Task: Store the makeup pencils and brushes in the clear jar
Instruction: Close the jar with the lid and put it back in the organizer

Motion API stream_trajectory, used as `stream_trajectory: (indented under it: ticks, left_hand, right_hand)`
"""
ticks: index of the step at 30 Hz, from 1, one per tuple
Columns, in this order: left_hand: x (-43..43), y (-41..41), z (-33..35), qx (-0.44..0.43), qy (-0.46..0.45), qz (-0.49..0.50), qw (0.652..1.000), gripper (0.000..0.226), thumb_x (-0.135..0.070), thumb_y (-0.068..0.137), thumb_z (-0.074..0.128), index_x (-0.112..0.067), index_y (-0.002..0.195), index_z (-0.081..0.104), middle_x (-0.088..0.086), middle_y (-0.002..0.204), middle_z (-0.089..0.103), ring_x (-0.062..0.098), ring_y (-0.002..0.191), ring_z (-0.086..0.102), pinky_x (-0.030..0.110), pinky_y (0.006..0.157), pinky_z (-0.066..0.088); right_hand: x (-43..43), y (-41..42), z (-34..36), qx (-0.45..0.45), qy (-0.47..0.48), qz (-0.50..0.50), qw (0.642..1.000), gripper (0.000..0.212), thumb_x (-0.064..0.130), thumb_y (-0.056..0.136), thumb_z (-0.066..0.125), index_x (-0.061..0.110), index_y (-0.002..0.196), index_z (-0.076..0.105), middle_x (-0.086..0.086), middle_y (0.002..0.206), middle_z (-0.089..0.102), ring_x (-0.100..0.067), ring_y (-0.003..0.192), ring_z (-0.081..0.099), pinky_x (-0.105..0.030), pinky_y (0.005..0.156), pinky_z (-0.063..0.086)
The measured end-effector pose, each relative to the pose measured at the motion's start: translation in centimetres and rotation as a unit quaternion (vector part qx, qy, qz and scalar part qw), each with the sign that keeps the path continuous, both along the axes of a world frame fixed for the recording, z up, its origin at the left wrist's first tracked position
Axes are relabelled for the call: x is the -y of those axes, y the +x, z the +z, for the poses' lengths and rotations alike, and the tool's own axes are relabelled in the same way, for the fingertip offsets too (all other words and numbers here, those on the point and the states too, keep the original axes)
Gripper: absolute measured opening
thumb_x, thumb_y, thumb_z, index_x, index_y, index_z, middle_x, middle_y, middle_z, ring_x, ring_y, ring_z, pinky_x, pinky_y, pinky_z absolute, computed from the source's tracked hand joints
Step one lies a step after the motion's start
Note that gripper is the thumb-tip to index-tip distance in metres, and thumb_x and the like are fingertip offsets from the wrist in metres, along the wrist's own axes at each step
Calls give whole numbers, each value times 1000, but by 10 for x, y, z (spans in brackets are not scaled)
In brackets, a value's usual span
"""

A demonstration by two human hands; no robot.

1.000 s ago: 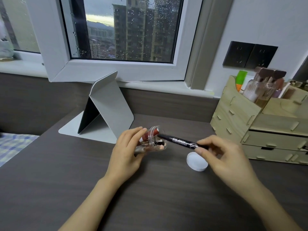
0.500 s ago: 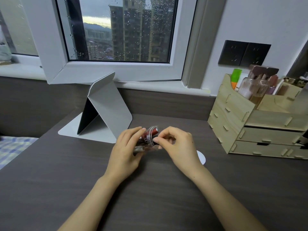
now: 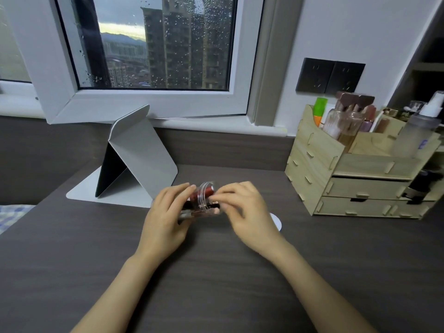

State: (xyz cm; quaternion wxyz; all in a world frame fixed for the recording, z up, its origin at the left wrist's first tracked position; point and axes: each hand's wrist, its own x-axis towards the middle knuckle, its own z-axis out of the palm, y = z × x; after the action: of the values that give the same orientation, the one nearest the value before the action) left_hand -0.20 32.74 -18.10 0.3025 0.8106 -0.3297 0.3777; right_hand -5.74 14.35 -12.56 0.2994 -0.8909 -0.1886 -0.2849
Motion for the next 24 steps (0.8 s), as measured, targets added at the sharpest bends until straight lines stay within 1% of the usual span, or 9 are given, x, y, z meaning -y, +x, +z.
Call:
stream_trajectory:
  ticks: [2, 3, 5, 8, 12, 15, 19, 22, 24]
  left_hand:
    - [0, 1, 1, -3, -15, 5, 1000, 74, -2, 63, 82, -12, 127, 46, 10, 120, 56, 27, 106, 51, 25, 92, 36]
    - [-1, 1, 1, -5, -21, 9, 1000, 78, 0, 59, 84, -11, 126, 46, 10, 120, 56, 26, 105, 51, 23, 93, 35]
    - [0, 2, 2, -6, -28, 16, 999, 83, 2, 55, 86, -10, 126, 46, 9, 119, 56, 25, 104, 50, 18, 95, 31]
    - [1, 3, 2, -1, -24, 18, 1000, 85, 2, 54, 86, -11, 127, 45, 10, 118, 56, 26, 104, 50, 21, 94, 32]
    - [3, 1, 2, 5, -29, 14, 999, 84, 2, 54, 86, -11, 126, 45, 10, 118, 56, 27, 103, 50, 24, 92, 34]
    - [3, 1, 4, 10, -36, 16, 999, 77, -3, 58, 84, -9, 125, 46, 8, 118, 54, 26, 104, 50, 18, 95, 31]
    - [6, -5, 6, 8, -28, 4, 1000, 68, -12, 64, 75, -9, 126, 48, 12, 116, 57, 25, 102, 50, 15, 95, 29]
    - [11, -10, 6, 4, -12, -13, 1000, 69, -10, 65, 75, -13, 127, 46, 10, 116, 56, 27, 101, 51, 22, 93, 35]
    - [13, -13, 6, 3, -9, -24, 1000, 67, -10, 66, 72, -14, 128, 46, 9, 116, 55, 27, 101, 51, 35, 92, 40]
  right_hand:
    - [22, -3, 0, 2, 105, -80, 991, 27, 7, 82, 51, 15, 94, 73, 0, 94, 71, -16, 91, 55, -8, 79, 34]
    - [36, -3, -3, -24, 106, -134, 985, 25, 11, 84, 52, 16, 98, 72, 0, 98, 71, -19, 95, 57, -13, 78, 36]
    - [63, -5, -15, -158, 5, -221, 962, 34, 26, 86, 59, 20, 119, 61, 0, 120, 64, -24, 113, 51, -23, 89, 35]
    - [81, -11, -33, -299, -99, -231, 921, 71, 46, 77, 66, 26, 139, 38, 2, 142, 46, -25, 129, 38, -35, 106, 32]
    - [81, -9, -40, -272, -49, -217, 936, 70, 44, 76, 68, 24, 137, 40, 3, 141, 48, -23, 128, 41, -34, 106, 32]
    - [73, -13, -33, -253, 18, -194, 948, 71, 36, 74, 72, 24, 136, 37, 4, 139, 48, -20, 128, 43, -27, 99, 33]
    - [53, -23, -10, -239, 10, -118, 964, 79, 28, 74, 72, 28, 138, 25, 2, 133, 48, -17, 126, 38, -21, 90, 29]
    - [40, -29, 13, -217, -17, -62, 974, 83, 28, 71, 74, 31, 137, 23, 5, 128, 49, -14, 122, 37, -21, 91, 30]
    - [34, -31, 27, -208, -30, -36, 977, 84, 31, 68, 75, 34, 135, 24, 8, 124, 50, -12, 118, 39, -22, 91, 32]
